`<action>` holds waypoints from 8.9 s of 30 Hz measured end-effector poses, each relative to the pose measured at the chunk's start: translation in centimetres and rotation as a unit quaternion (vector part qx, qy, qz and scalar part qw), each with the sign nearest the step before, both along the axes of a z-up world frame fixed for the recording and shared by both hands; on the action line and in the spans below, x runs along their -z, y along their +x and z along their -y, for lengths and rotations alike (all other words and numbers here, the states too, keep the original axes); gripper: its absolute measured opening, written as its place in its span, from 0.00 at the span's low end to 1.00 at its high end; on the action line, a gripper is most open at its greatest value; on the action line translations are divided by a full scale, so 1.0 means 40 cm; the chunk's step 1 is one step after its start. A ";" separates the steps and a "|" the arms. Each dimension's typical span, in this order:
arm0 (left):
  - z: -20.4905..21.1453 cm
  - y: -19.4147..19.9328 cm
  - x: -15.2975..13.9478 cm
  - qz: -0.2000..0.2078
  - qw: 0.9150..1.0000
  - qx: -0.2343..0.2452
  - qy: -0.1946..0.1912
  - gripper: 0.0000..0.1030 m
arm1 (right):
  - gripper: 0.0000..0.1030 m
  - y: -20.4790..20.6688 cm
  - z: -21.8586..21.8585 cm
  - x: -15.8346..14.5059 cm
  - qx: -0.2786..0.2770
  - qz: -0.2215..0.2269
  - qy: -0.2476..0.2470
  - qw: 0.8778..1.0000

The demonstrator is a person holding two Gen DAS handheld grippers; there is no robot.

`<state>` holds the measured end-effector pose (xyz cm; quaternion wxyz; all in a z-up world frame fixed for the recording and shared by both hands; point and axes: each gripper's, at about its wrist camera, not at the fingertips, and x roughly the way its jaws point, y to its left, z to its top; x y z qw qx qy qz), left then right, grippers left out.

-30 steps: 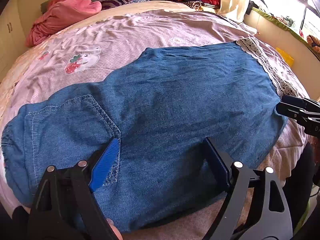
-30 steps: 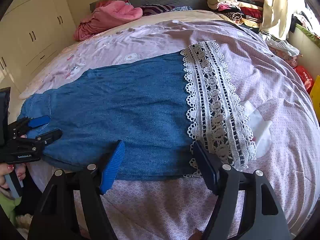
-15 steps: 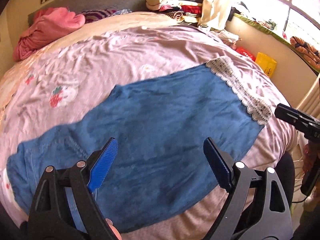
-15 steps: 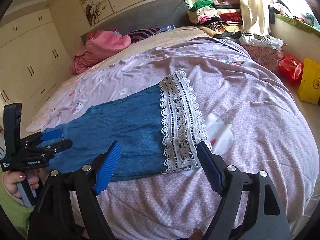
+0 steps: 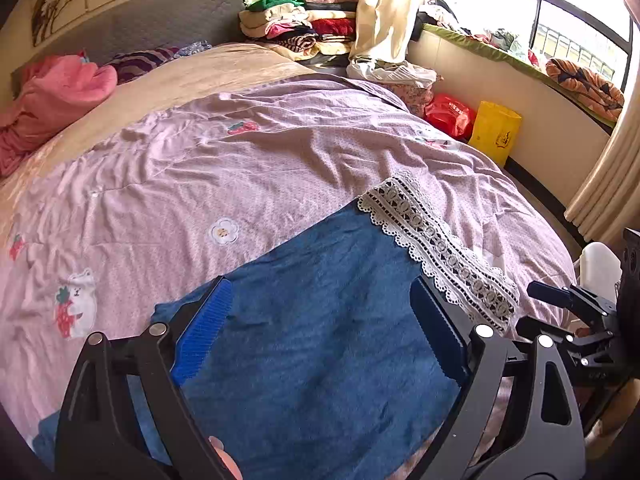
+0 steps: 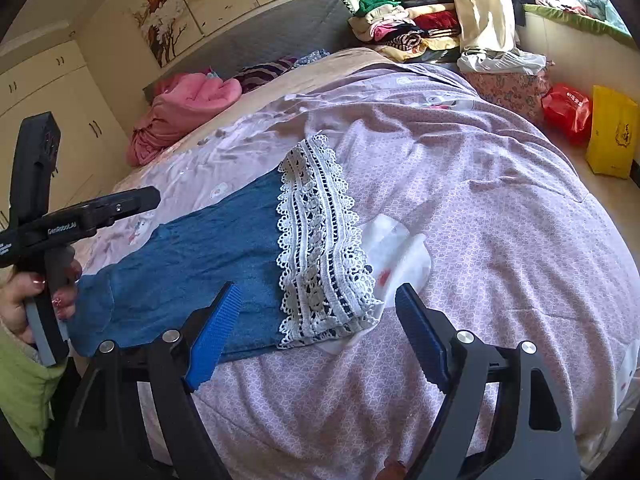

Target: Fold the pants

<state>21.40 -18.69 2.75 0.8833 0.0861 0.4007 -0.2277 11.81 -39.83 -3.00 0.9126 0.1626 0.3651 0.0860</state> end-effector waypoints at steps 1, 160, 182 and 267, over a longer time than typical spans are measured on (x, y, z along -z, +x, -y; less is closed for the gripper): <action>0.007 0.013 0.002 -0.003 1.000 0.006 -0.003 0.81 | 0.76 0.006 0.000 0.002 -0.002 0.000 0.001 1.000; -0.237 -0.269 0.167 -0.085 0.993 -0.037 -0.075 0.33 | 0.45 0.330 -0.453 -0.113 -0.224 -0.001 -0.112 0.968; -0.421 -0.322 0.083 -0.041 0.986 -0.147 -0.073 0.35 | 0.47 -0.011 -0.619 0.028 -0.307 -0.029 -0.154 0.939; -0.808 -0.313 0.189 -0.065 0.921 -0.271 -0.273 0.80 | 0.32 0.290 -1.052 -0.105 -0.523 -0.065 0.072 0.847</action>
